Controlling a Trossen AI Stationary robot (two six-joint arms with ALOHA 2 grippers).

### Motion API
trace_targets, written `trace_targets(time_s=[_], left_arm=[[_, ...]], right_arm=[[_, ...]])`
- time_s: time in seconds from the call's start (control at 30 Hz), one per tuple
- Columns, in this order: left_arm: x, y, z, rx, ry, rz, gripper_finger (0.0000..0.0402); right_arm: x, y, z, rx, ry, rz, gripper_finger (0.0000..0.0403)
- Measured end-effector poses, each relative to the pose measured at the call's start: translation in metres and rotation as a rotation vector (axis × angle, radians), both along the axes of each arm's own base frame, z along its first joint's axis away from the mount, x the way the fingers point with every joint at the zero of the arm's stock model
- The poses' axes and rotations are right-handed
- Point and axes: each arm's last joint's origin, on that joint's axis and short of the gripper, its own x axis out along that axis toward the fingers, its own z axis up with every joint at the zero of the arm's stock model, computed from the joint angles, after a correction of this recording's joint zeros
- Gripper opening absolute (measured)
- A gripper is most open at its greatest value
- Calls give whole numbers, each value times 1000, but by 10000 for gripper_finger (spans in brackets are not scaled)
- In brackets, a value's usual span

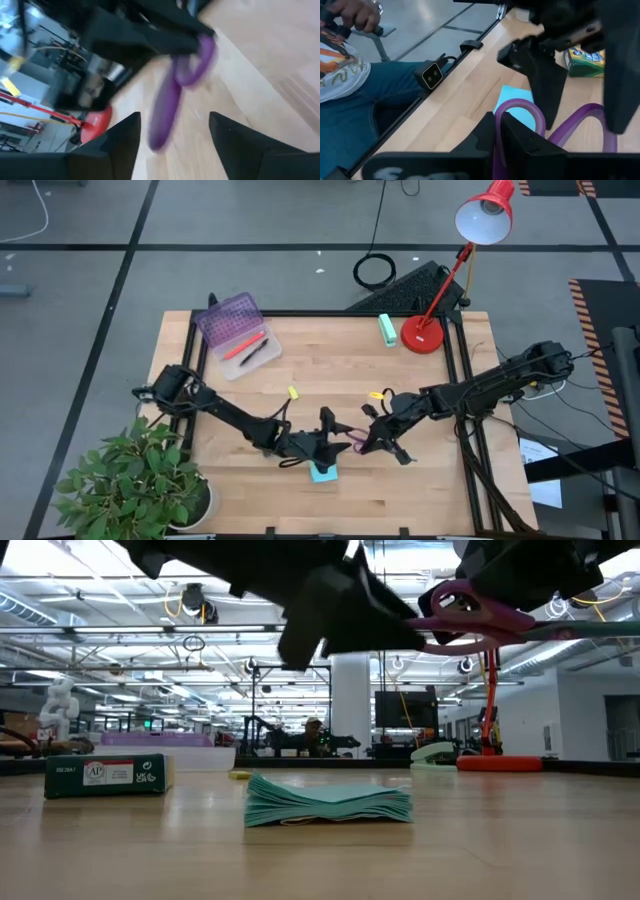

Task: Pack school essentials
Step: Put the purple scissors into the purple supply box

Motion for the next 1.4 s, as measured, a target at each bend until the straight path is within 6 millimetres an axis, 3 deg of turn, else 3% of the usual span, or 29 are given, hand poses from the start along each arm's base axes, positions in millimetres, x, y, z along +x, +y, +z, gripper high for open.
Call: trace_targets(time_s=[0.43,0.63,0.77,1.07,1.23,1.4], left_arm=[[4,4,1,2,7,-28,88],[3,2,-1,4,27,-53,43],[4,3,-1,0,22,-50,37],[4,5,-1,-45,17,-21,37],[5,9,-3,-79,31,5,34],[3,15,-6,-106,63,63,33]], right_arm=[[0,1,1,18,-6,22,13],[1,1,2,27,-10,14,20],[2,0,4,38,-25,-20,57],[-4,-5,19,45,-70,-140,183],[-17,-8,32,20,-81,-214,228],[-37,-9,41,-67,-72,-328,249]])
